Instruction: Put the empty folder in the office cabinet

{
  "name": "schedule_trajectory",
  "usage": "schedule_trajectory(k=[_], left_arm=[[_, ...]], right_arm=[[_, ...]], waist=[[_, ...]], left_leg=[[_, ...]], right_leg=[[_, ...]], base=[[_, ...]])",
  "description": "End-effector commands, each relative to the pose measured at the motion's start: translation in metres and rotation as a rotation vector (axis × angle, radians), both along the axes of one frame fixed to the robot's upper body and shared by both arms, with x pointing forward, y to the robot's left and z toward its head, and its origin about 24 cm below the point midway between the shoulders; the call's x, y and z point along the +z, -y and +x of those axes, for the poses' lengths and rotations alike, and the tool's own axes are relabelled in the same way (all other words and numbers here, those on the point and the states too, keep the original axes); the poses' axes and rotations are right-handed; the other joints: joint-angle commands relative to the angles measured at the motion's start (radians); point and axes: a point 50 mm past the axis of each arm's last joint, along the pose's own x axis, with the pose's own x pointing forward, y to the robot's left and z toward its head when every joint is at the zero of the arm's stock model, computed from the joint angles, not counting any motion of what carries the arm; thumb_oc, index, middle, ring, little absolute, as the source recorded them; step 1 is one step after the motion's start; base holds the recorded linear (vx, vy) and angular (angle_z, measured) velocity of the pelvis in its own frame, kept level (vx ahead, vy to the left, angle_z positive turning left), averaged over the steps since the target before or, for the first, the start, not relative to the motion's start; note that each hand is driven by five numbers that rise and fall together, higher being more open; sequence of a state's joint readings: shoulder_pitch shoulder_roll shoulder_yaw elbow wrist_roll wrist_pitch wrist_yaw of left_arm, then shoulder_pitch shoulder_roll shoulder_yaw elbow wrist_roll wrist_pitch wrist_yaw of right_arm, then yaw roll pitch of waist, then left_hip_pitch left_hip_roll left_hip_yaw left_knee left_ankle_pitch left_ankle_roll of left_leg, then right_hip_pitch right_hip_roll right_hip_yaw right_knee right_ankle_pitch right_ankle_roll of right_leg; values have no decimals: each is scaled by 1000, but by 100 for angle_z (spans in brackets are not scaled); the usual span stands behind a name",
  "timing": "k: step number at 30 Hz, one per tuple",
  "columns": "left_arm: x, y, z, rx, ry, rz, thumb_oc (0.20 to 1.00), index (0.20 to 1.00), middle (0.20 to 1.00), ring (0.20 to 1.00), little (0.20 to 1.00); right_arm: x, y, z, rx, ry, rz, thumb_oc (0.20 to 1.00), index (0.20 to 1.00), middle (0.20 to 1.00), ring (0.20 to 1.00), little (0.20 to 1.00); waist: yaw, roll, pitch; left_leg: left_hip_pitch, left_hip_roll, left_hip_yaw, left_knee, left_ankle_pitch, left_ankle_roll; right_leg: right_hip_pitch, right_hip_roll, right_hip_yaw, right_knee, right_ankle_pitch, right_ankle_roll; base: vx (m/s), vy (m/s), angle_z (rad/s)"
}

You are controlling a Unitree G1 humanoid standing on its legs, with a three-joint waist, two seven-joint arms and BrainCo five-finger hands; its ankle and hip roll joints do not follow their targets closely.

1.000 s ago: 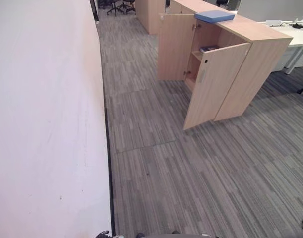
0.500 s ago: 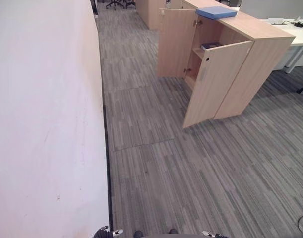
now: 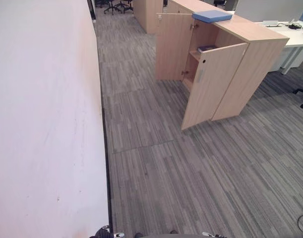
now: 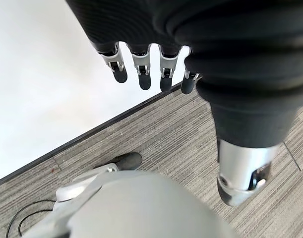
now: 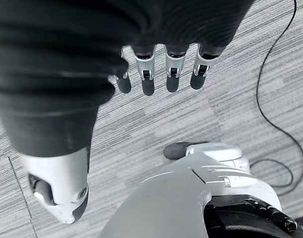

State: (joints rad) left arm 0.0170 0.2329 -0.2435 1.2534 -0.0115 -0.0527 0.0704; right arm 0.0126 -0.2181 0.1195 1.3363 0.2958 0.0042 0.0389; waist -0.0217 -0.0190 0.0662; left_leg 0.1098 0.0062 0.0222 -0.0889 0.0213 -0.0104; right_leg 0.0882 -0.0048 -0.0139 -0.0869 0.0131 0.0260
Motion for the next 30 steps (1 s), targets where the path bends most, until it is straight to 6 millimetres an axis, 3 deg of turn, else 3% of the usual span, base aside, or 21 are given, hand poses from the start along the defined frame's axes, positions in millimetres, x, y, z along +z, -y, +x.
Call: schedule_trajectory(k=[1, 21, 30], left_arm=[[2, 2, 14, -35, 26, 17, 1000, 1000, 1000, 1000, 1000], [2, 1, 16, -52, 27, 22, 1000, 1000, 1000, 1000, 1000], [3, -2, 17, -42, 22, 37, 1000, 1000, 1000, 1000, 1000]], right_arm=[[2, 1, 11, 0, 15, -15, 1000, 1000, 1000, 1000, 1000], [3, 5, 16, -10, 33, -9, 1000, 1000, 1000, 1000, 1000], [5, 8, 23, 10, 45, -17, 1000, 1000, 1000, 1000, 1000]], waist=[[-11, -14, -22], [-25, 15, -8], [-25, 9, 6]], left_leg=[[-51, -73, 14, 2, -62, 20], [-41, -85, 1, 2, -70, 26], [-34, -71, 7, 2, -76, 21]], right_leg=[[-38, 45, -24, 0, 24, 56], [-28, 42, -33, 0, 4, 41], [-37, 45, -50, 31, -20, 32]], base=[[0, 0, 0], [38, -6, 1], [47, -51, 9]])
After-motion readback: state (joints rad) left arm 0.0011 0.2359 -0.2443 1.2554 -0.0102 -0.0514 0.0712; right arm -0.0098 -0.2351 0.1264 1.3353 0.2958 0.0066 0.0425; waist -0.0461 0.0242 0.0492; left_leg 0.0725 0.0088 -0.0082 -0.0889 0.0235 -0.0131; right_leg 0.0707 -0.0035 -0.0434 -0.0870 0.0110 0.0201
